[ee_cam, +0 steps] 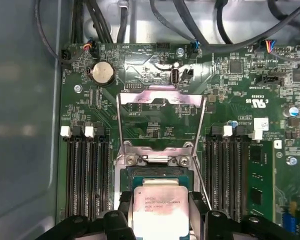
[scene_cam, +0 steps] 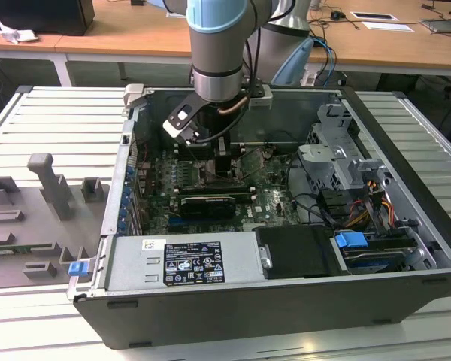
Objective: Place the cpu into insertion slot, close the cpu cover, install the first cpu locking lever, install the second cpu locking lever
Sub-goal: 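Place the cpu into insertion slot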
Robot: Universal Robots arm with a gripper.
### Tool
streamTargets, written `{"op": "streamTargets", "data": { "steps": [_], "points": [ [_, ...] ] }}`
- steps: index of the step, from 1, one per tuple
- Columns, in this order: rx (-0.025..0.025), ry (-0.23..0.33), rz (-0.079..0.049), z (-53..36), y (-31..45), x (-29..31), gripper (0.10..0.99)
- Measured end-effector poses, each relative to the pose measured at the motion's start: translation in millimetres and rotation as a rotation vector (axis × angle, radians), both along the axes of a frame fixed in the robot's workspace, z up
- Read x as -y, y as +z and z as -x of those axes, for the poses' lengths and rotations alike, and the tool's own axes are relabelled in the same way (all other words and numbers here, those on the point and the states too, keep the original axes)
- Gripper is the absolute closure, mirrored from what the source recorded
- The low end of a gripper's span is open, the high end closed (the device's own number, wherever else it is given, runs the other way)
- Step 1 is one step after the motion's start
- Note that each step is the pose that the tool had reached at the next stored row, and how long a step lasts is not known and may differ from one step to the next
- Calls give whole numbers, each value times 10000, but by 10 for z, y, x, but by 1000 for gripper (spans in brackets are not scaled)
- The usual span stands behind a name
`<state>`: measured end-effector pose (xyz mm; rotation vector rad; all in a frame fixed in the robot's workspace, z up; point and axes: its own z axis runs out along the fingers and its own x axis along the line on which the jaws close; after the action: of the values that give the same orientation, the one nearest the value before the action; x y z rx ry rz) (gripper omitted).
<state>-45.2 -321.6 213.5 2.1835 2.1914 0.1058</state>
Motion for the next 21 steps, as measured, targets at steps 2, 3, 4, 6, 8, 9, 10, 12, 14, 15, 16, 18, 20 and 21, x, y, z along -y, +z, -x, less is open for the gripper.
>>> {"op": "streamTargets", "data": {
  "steps": [2, 3, 4, 6, 8, 9, 10, 12, 14, 15, 16, 18, 20, 21],
  "points": [
    [0, -26, 0, -1, -27, -4, 549],
    [0, -52, 0, 0, -34, -4, 549],
    [0, -97, -1, -1, -44, -4, 549],
    [-1, -100, 1, -8, -57, -8, 549],
    [1, -98, -1, -12, -76, -18, 549],
    [0, -94, -1, -12, -96, -28, 549],
    [1, -92, 1, -12, -109, -35, 549],
    [-1, -90, 8, -12, -130, -39, 549],
    [0, -92, 7, -12, -132, -40, 549],
    [0, -92, 7, -12, -133, -39, 549],
    [0, -92, 7, -12, -133, -39, 549],
    [0, -91, 6, -12, -135, -39, 537],
    [0, -92, 6, -12, -136, -39, 475],
    [0, -92, 6, -12, -136, -39, 475]
  ]
}}
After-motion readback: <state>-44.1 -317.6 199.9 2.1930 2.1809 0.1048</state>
